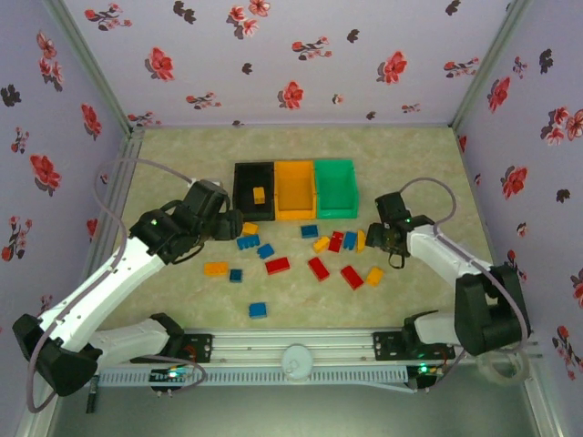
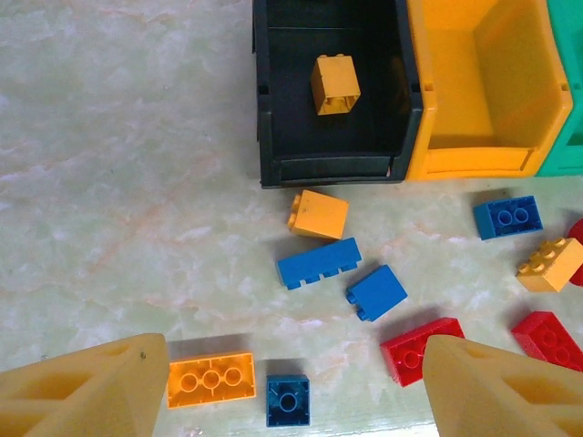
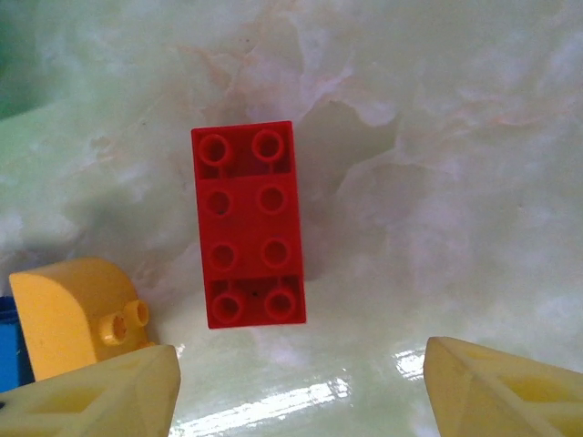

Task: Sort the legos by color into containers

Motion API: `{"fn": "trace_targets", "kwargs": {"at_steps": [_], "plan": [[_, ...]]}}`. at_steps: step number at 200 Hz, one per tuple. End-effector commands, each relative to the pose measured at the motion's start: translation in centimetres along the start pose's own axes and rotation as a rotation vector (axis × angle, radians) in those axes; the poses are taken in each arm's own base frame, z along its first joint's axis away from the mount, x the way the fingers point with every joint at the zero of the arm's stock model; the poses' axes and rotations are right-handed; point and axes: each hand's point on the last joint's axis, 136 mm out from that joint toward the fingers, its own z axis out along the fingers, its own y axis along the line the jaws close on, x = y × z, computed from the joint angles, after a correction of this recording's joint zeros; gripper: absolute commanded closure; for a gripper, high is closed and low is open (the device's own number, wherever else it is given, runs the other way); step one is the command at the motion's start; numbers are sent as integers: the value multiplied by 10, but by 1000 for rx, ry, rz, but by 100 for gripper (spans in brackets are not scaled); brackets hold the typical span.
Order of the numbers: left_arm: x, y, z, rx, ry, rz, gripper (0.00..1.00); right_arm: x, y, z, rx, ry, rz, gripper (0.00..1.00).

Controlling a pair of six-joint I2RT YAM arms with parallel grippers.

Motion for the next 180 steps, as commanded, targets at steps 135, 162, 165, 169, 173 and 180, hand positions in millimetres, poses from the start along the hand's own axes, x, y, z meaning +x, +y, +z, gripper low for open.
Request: {"fn": "trace_targets", "kwargs": {"at_steps": [135,162,165,169,173,180], "plan": [[7,5,1,-26,17,26,24,-19,15,34,17,56,-13,50],[8,6,1,-26,19,26,24,-18,14,36,26,65,-13,54],[8,6,0,-26,18,26,24,-19,13,36,26,66,-11,54],[9,6,0,-26,19,26,24,-18,13,36,28,67,-10,54],[9,6,1,-27,19,26,24,-18,13,37,28,70,-11,54],[9,6,0,-27,20,27,24,-18,12,37,30,72,-8,54]]}}
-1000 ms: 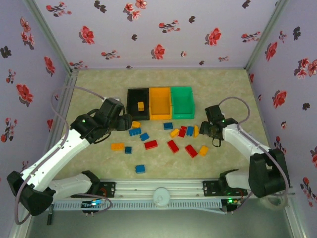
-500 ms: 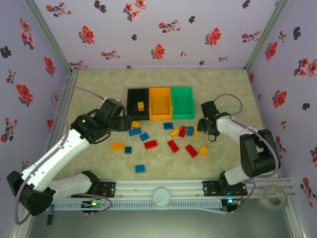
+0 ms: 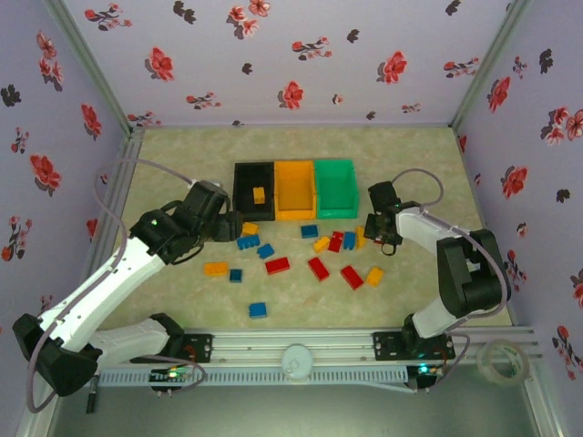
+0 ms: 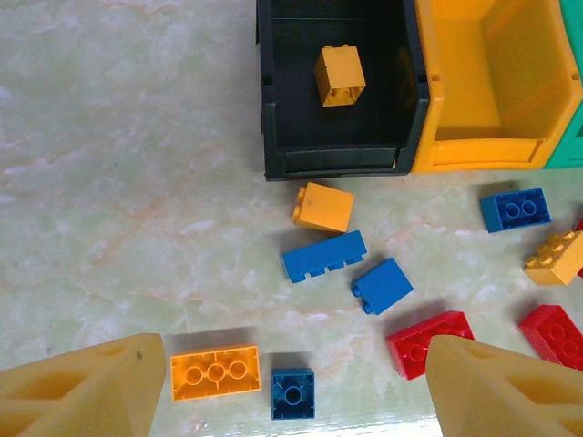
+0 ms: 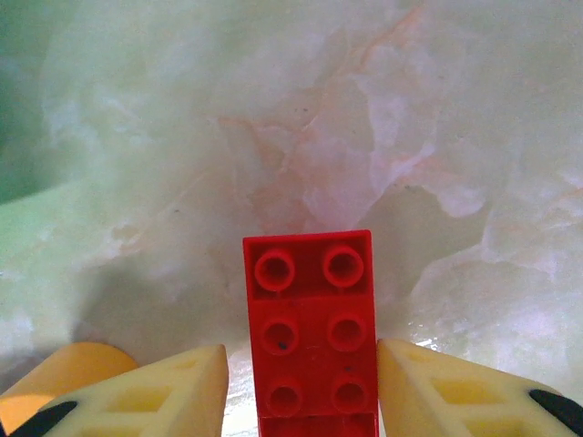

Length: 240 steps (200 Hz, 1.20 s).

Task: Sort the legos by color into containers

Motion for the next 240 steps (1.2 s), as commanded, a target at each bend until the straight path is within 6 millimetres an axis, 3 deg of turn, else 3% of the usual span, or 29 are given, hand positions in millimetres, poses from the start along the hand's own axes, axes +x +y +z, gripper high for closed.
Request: {"fn": "trace_targets", "kwargs": {"at_steps": [1,37,64,104,142,167,196,223,240], "plan": [[6,5,0,-19,7,20,24,3,-5,6,26,32,-6,54],[6,6,-2,-16,3,19,24,4,-5,8,26,47,-5,60],[5,6,-5,-11,-7,15,24,1,-6,-1,17,25,-3,66],[6,7,-7,-8,-14,8,24,-16,-5,-41,-3,-54,-22,71],[7,6,-5,-6,-6,4,24,-37,17,-90,-78,-159,-66,71],[8,6,-4,-3,-4,3,24,-49,51,-119,-135,-228,-133,71],[10,5,-1,1,-2,-2,24,-61,105,-140,-226,-277,-200,72],[18,3,9,8,14,-4,24,-70,159,-142,-301,-309,-253,73],[21,2,12,13,29,-3,24,-74,190,-132,-330,-300,-277,74]]}}
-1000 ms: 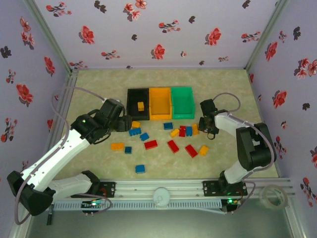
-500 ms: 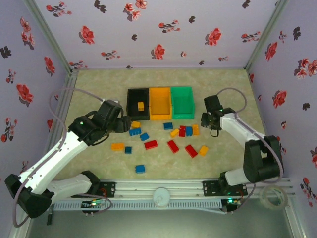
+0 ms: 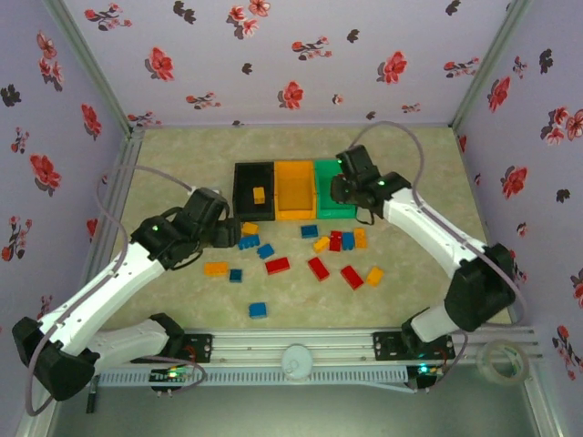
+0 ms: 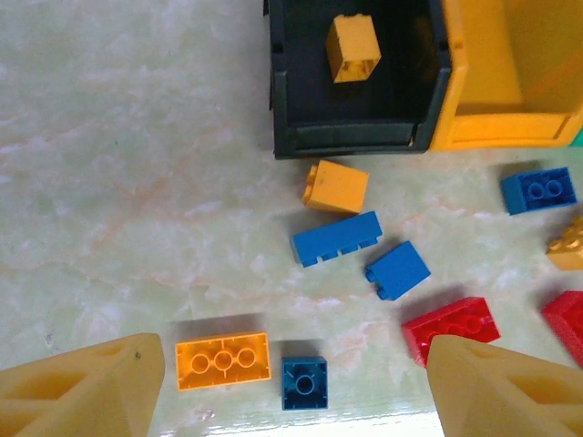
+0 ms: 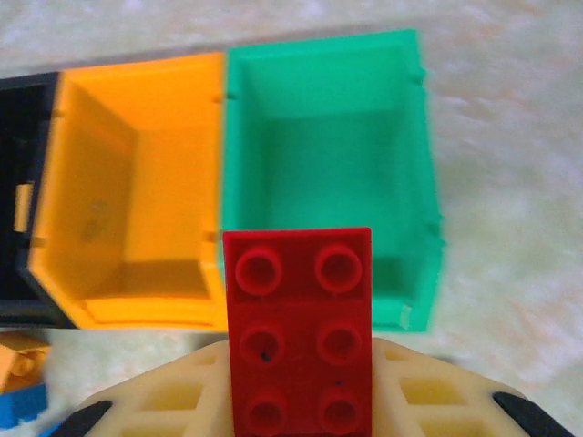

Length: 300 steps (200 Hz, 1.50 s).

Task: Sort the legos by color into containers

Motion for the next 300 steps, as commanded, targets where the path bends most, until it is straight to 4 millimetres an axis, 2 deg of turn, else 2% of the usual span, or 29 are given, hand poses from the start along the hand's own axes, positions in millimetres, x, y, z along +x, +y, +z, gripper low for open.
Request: {"fn": "trace_targets", "kwargs": {"at_steps": [1,37,55,72,86,113,167,207,256,300], "plan": [[2,-5,2,21,3,-11,24,-15,32,21,-40,-19,-26,74],[5,-5,1,26,5,-19,24,-22,70,66,-79,25,-53,72],[6,-4,0,25,11,-19,24,-23,78,85,-78,48,-66,66],[7,-4,1,23,16,-18,24,-27,83,90,-80,60,-78,57],[9,-4,1,22,22,-18,24,-28,86,83,-81,52,-96,50],[10,-4,3,23,24,-21,24,-30,81,56,-60,5,-126,39],[14,-10,15,42,34,-19,24,-5,57,-1,-32,-49,-154,34],[20,-12,26,32,58,-18,24,13,25,-36,51,-102,-157,32],[28,-12,41,12,84,-72,24,38,2,-49,74,-90,-126,29],[37,-11,50,-2,106,-90,24,76,-29,-35,154,-37,-97,33]]}}
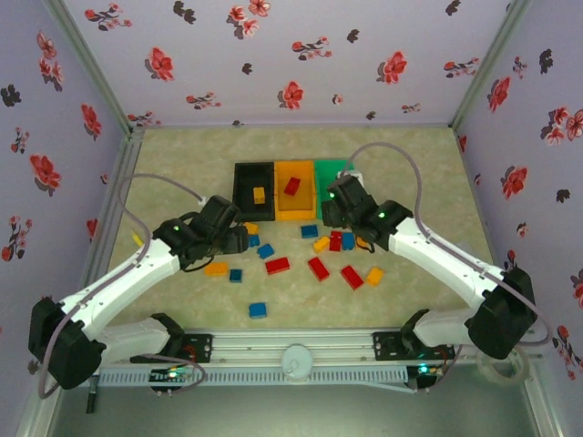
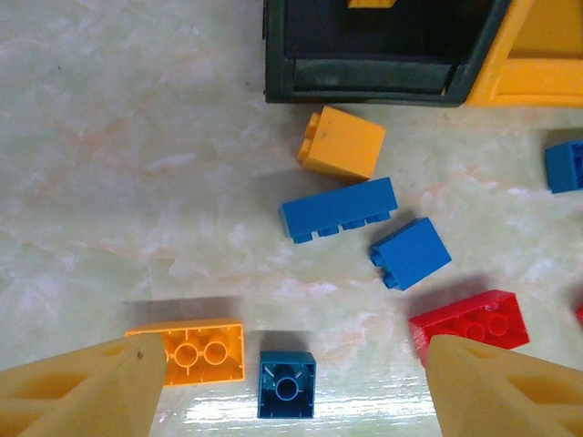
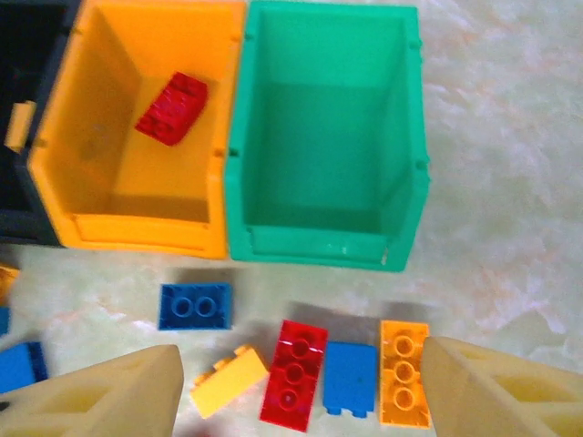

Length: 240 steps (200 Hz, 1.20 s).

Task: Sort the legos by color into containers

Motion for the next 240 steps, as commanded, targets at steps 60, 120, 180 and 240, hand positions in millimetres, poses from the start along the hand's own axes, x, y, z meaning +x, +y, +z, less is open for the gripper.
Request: {"fn": "trace_targets", "kwargs": {"at_steps": [60,120,180,240], "plan": [[22,1,14,-7,45,-36,25,61,-37,26,149,117,56,44],[30,-9,16,16,48,-29,25,76,-40,46,140,184,90,49],[70,-1,35,-39,128,-79,26,80,-38,48,131,196,91,51],[87,33,36,-176,116,-127,14,80,-40,45,127,192,90,51]]}}
